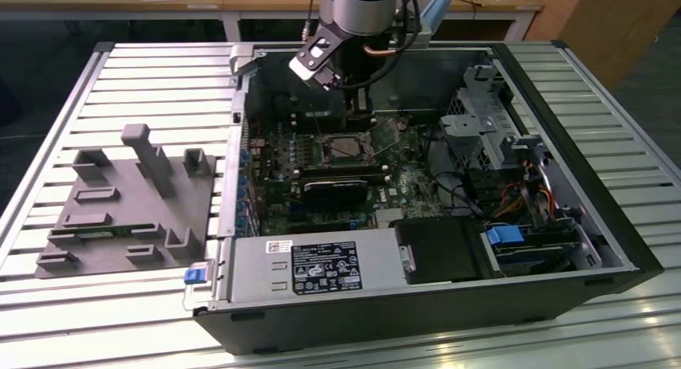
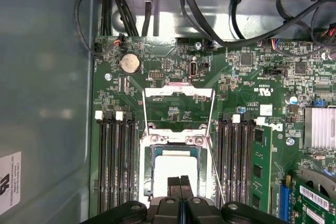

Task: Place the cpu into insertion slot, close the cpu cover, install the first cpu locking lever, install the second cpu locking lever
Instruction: 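Close the cpu cover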

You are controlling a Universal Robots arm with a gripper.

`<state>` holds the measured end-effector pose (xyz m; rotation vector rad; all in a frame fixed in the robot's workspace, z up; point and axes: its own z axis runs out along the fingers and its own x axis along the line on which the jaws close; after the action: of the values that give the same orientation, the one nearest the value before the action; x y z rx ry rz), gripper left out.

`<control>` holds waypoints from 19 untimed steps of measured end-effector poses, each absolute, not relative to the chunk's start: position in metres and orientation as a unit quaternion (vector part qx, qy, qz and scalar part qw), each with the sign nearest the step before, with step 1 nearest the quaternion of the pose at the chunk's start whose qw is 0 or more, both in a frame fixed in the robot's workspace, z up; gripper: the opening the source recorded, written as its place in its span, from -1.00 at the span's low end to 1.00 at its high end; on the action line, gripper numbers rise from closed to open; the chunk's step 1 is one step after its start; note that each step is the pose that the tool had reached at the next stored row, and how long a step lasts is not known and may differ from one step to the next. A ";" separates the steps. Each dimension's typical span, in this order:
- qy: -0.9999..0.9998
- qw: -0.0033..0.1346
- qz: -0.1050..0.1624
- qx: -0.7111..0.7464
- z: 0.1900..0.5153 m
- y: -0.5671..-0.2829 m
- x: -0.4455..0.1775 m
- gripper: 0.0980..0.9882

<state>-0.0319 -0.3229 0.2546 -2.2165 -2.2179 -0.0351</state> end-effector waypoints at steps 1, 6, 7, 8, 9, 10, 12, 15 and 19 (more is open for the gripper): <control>-0.707 0.003 -0.011 -0.707 0.255 -0.323 -0.032 -0.98; -0.707 0.003 -0.011 -0.707 0.255 -0.323 -0.029 -0.98; -0.707 0.003 -0.011 -0.707 0.255 -0.322 -0.028 -0.98; -0.707 0.003 -0.011 -0.707 0.255 -0.322 -0.027 -0.98; -0.707 0.003 -0.011 -0.707 0.255 -0.322 -0.026 -0.98; -0.707 0.003 -0.011 -0.707 0.255 -0.322 -0.025 -0.98; -0.707 0.003 -0.011 -0.707 0.255 -0.322 -0.023 -0.98; -0.707 0.003 -0.011 -0.707 0.255 -0.321 -0.019 -0.98; -0.707 0.003 -0.011 -0.707 0.255 -0.320 -0.013 -0.98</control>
<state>-0.0126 -0.3203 0.2547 -2.2166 -2.2179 -0.0346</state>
